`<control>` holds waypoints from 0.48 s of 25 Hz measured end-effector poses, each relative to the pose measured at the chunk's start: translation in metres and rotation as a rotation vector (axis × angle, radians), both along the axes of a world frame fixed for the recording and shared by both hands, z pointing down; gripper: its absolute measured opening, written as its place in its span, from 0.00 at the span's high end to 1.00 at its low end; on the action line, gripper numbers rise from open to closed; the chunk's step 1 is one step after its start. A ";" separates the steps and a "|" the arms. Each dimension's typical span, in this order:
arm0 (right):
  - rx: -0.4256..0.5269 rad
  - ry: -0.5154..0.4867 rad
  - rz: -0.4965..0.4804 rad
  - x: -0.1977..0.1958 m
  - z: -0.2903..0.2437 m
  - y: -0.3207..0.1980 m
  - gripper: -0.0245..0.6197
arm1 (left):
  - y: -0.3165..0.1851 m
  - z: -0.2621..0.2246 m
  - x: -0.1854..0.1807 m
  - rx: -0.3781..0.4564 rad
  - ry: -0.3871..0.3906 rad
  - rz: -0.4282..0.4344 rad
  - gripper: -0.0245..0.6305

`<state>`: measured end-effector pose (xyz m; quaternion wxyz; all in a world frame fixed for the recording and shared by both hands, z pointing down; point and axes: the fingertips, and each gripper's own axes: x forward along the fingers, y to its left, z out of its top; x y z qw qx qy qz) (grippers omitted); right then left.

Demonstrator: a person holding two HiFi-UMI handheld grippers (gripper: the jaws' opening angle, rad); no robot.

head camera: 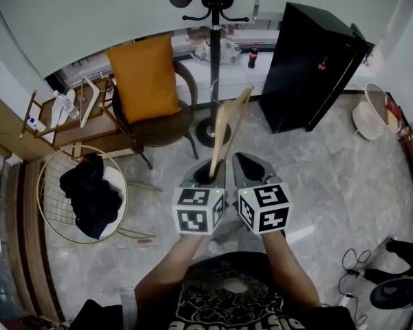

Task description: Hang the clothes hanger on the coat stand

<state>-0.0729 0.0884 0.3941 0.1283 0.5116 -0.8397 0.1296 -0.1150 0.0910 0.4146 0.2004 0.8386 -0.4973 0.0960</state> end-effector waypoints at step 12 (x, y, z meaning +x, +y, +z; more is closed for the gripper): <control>0.032 -0.018 -0.044 0.027 -0.005 -0.078 0.96 | -0.076 -0.005 0.028 0.022 -0.027 -0.041 0.88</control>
